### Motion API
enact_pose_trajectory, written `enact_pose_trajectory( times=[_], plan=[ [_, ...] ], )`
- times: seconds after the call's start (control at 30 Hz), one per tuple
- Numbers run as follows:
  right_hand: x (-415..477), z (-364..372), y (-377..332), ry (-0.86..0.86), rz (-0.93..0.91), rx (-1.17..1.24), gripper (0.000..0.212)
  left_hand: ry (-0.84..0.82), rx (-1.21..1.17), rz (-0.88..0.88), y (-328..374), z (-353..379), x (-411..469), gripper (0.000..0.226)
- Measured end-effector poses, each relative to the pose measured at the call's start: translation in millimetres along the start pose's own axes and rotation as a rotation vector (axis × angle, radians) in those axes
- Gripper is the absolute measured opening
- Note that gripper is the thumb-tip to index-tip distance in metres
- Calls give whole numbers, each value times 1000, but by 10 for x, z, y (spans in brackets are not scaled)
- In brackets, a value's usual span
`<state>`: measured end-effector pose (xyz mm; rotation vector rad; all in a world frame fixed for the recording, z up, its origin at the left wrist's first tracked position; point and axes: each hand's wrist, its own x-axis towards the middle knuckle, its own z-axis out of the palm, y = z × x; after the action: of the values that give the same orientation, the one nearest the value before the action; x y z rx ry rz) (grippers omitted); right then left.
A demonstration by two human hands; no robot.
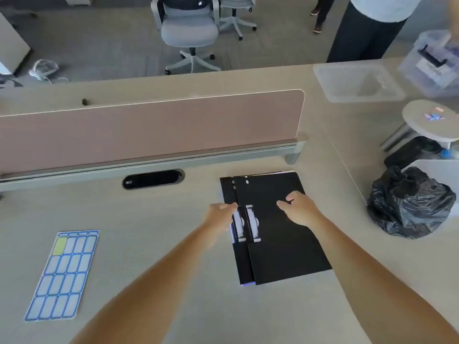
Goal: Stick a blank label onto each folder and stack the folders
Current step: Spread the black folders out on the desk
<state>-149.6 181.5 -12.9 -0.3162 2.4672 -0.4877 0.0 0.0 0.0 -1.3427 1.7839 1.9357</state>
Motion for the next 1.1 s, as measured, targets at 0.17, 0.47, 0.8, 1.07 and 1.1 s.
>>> enact_pose_trajectory(
  times=[0.17, 0.47, 0.8, 1.07, 1.1],
  plan=[
    [185, 19, 209, 23, 254, -66, 68, 74, 51, -102, -65, 352, 237, 31],
    [377, 159, 319, 34, 242, 249, 68, 124, -81, -241, -46, 580, 457, 20],
    [385, 223, 365, -96, 171, 246, 79, 98, -124, -310, 110, 736, 467, 49],
    [403, 3, 621, 103, 400, 54, 60, 107, -126, -318, 112, 745, 452, 40],
    [414, 4, 650, 75, 390, 79, 60, 111, -115, -318, 103, 753, 461, 38]
  ],
)
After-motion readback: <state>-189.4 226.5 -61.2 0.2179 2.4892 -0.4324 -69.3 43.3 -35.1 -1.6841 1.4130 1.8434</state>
